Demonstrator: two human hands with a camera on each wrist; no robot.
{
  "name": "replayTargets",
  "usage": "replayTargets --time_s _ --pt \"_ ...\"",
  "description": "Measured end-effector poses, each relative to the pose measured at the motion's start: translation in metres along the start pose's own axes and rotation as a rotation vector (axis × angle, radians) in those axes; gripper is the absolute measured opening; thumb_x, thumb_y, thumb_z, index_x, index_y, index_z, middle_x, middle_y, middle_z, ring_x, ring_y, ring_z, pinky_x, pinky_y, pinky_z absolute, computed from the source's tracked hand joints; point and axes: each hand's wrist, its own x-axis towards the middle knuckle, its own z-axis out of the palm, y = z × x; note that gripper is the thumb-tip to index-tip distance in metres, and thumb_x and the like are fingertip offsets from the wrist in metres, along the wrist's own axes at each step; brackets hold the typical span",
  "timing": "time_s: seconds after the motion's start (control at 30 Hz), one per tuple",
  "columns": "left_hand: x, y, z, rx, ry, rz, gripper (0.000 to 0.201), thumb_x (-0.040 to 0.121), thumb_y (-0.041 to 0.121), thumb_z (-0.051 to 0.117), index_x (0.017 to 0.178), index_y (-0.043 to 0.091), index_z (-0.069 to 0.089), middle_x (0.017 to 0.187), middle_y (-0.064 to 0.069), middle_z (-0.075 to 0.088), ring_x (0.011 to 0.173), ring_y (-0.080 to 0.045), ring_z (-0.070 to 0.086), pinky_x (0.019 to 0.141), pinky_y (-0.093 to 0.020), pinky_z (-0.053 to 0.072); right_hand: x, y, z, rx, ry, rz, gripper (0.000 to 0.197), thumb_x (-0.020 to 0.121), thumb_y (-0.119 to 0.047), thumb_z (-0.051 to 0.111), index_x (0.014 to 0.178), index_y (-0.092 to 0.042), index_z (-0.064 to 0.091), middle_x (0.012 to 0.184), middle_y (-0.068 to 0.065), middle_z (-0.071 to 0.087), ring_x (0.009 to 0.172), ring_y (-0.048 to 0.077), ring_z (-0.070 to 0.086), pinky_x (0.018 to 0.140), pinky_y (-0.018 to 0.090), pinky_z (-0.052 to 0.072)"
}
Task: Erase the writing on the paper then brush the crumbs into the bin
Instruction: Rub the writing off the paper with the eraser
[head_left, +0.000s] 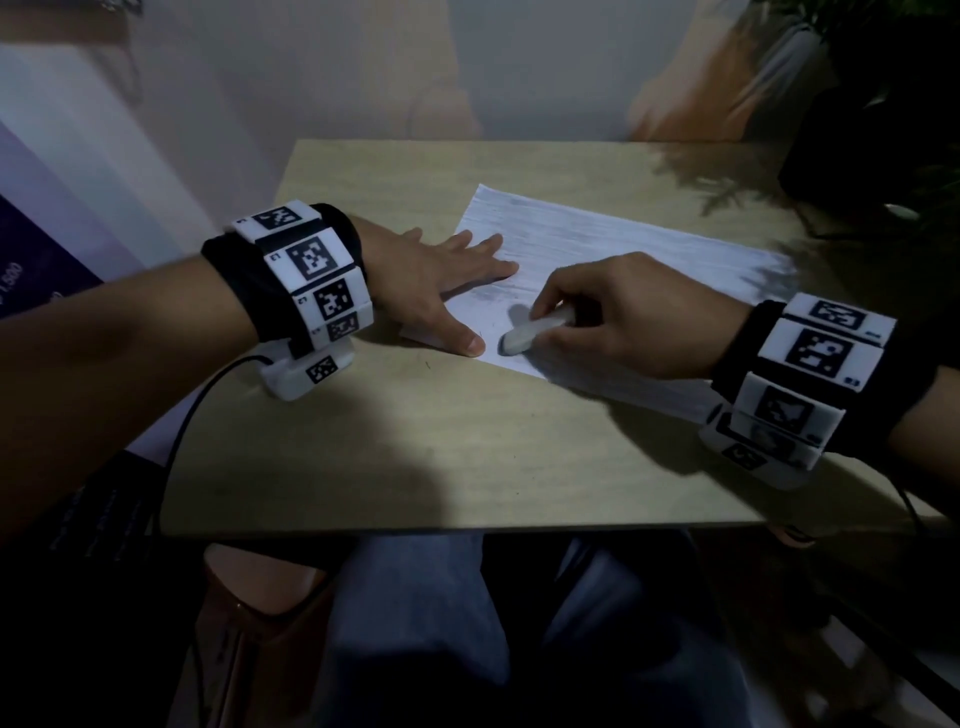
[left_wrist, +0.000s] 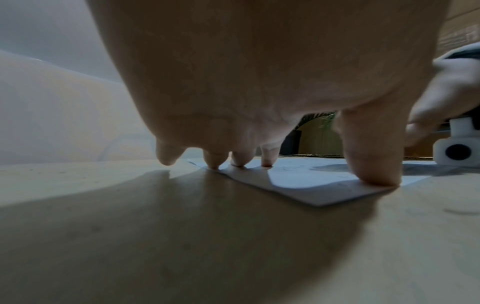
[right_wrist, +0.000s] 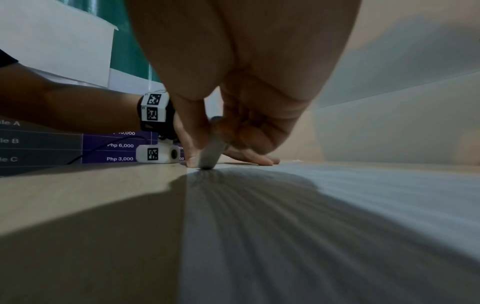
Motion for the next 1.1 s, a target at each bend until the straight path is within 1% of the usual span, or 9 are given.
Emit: replayTargets --time_s 0.13,0.27,0.43,0.53,0.63,0.73,0.8,0.93,1.1 --pt "-0.001 0.000 0.000 0.000 -0.002 0.006 0.114 0.070 0.081 0.045 0.159 0.042 -0.015 0.165 0.014 -0.029 0.152 -0.010 -0.025 0.124 -0.050 -0.014 0.001 0.005 -0.004 -0.029 0.102 0.006 0.049 0.079 -0.061 0.053 0.099 -0.020 0.071 0.075 -0.010 0.062 0.070 0.012 0.057 0.066 0.032 0.041" --pt "-0.001 0.000 0.000 0.013 -0.006 0.002 0.113 0.072 0.081 0.044 0.159 0.042 -0.016 0.164 0.014 -0.030 0.152 -0.010 -0.026 0.124 -0.050 -0.014 -0.007 -0.001 -0.001 0.058 -0.054 -0.049 0.045 0.080 -0.064 0.054 0.100 -0.028 0.072 0.078 -0.010 0.067 0.072 0.006 0.059 0.068 0.026 0.044" --pt "0.000 -0.001 0.001 0.023 0.001 0.009 0.110 0.075 0.081 0.044 0.159 0.041 -0.016 0.164 0.014 -0.031 0.152 -0.011 -0.026 0.124 -0.051 -0.014 0.001 0.014 -0.006 -0.073 0.111 0.019 0.047 0.084 -0.060 0.052 0.097 -0.020 0.073 0.076 -0.007 0.065 0.072 0.017 0.060 0.068 0.035 0.045" --pt "0.001 -0.001 0.001 0.023 0.001 0.010 0.114 0.070 0.082 0.043 0.159 0.041 -0.015 0.165 0.013 -0.030 0.153 -0.011 -0.025 0.124 -0.051 -0.014 -0.006 0.007 -0.003 -0.021 0.034 -0.050 0.049 0.083 -0.065 0.050 0.098 -0.024 0.073 0.078 -0.007 0.068 0.070 0.011 0.060 0.069 0.032 0.048" --pt "0.001 -0.001 0.001 0.022 -0.001 0.011 0.114 0.071 0.082 0.043 0.159 0.040 -0.015 0.165 0.012 -0.030 0.153 -0.012 -0.025 0.124 -0.051 -0.014 -0.006 0.003 -0.003 0.027 -0.025 -0.022 0.042 0.083 -0.060 0.056 0.100 -0.026 0.075 0.079 -0.008 0.069 0.071 0.009 0.059 0.070 0.029 0.046" --pt "0.001 -0.002 0.001 0.024 -0.002 0.009 0.113 0.072 0.082 0.043 0.159 0.040 -0.016 0.164 0.013 -0.031 0.153 -0.012 -0.025 0.124 -0.051 -0.014 -0.001 0.011 -0.006 -0.075 0.093 0.018 0.062 0.079 -0.071 0.042 0.097 -0.022 0.074 0.079 -0.005 0.069 0.073 0.017 0.060 0.072 0.038 0.049" --pt "0.000 -0.001 0.000 0.019 -0.003 0.008 0.113 0.072 0.081 0.044 0.159 0.041 -0.015 0.164 0.013 -0.031 0.152 -0.011 -0.026 0.124 -0.050 -0.014 -0.004 0.010 -0.004 -0.104 0.104 -0.026 0.066 0.078 -0.072 0.035 0.097 -0.021 0.073 0.082 -0.003 0.070 0.075 0.020 0.062 0.073 0.040 0.051" --pt "0.000 -0.001 0.000 0.014 -0.001 0.010 0.113 0.072 0.081 0.045 0.159 0.041 -0.015 0.164 0.013 -0.030 0.152 -0.010 -0.026 0.123 -0.050 -0.015 -0.012 0.001 -0.002 -0.004 0.011 -0.068 0.049 0.082 -0.062 0.052 0.101 -0.024 0.075 0.088 -0.011 0.072 0.074 0.006 0.059 0.075 0.031 0.050" --pt "0.000 -0.001 0.000 0.016 -0.001 0.009 0.112 0.072 0.081 0.044 0.159 0.041 -0.015 0.165 0.013 -0.030 0.152 -0.011 -0.025 0.124 -0.050 -0.014 -0.007 0.012 -0.005 -0.130 0.116 -0.010 0.056 0.084 -0.066 0.039 0.096 -0.023 0.072 0.088 -0.004 0.071 0.080 0.022 0.063 0.072 0.040 0.050"
